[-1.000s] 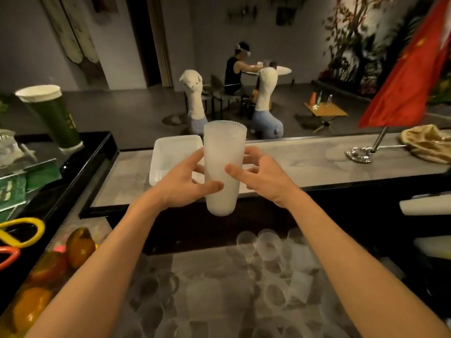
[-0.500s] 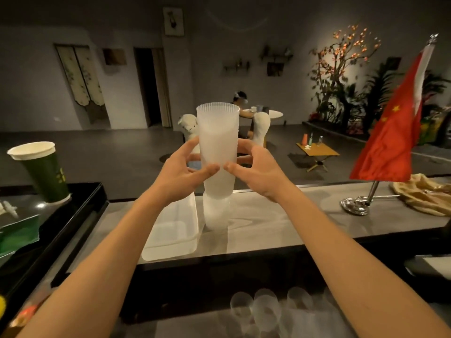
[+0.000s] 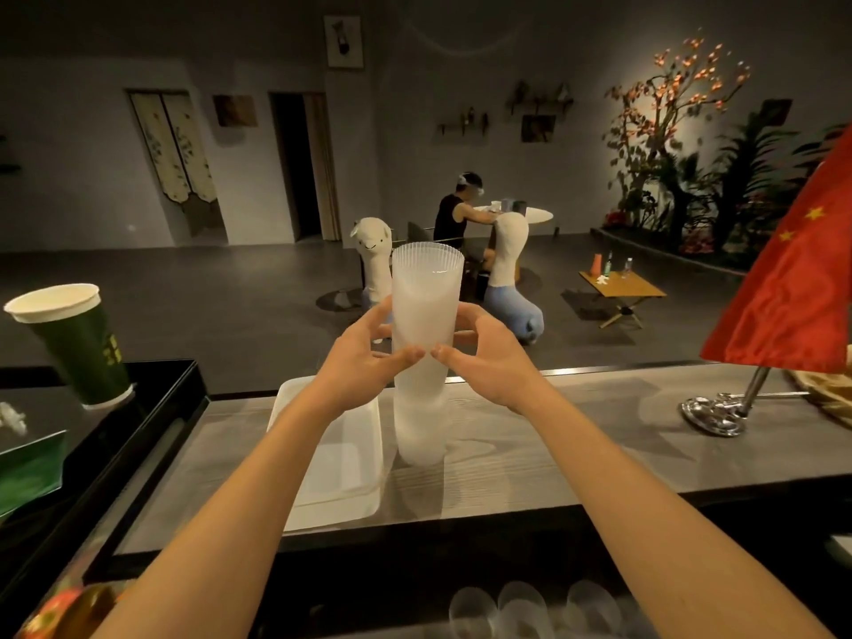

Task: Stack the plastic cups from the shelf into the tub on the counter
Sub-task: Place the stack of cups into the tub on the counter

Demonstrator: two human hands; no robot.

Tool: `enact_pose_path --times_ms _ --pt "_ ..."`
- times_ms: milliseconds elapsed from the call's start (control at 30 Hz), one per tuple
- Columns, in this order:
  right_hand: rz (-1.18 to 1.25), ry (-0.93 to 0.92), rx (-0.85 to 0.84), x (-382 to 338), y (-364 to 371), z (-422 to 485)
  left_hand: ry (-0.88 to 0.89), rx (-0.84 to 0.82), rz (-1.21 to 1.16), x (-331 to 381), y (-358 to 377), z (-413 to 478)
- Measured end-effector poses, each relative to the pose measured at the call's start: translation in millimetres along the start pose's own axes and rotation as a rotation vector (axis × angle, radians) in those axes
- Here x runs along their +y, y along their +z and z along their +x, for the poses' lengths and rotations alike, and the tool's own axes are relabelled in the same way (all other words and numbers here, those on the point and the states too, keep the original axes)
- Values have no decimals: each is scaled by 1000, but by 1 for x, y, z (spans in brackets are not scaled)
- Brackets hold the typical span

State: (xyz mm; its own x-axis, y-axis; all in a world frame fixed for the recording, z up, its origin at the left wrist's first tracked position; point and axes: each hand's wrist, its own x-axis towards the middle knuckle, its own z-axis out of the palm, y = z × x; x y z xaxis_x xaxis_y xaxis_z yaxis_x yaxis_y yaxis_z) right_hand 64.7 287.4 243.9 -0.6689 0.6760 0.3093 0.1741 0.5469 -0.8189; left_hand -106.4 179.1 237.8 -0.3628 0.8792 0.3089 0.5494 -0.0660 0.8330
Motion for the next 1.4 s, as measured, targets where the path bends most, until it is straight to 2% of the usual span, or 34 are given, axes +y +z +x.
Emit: enact_pose_path --times_ms 233,767,1133,1400 --pt "2 9 -8 8 6 8 -16 57 -38 -12 6 1" --pt "-40 -25 18 15 1 -3 30 44 -23 -18 9 -12" --pt "-14 106 -73 32 18 -8 -87 6 6 -37 22 -20" --pt "22 190 -154 37 28 -17 -99 -2 -38 -34 23 -25"
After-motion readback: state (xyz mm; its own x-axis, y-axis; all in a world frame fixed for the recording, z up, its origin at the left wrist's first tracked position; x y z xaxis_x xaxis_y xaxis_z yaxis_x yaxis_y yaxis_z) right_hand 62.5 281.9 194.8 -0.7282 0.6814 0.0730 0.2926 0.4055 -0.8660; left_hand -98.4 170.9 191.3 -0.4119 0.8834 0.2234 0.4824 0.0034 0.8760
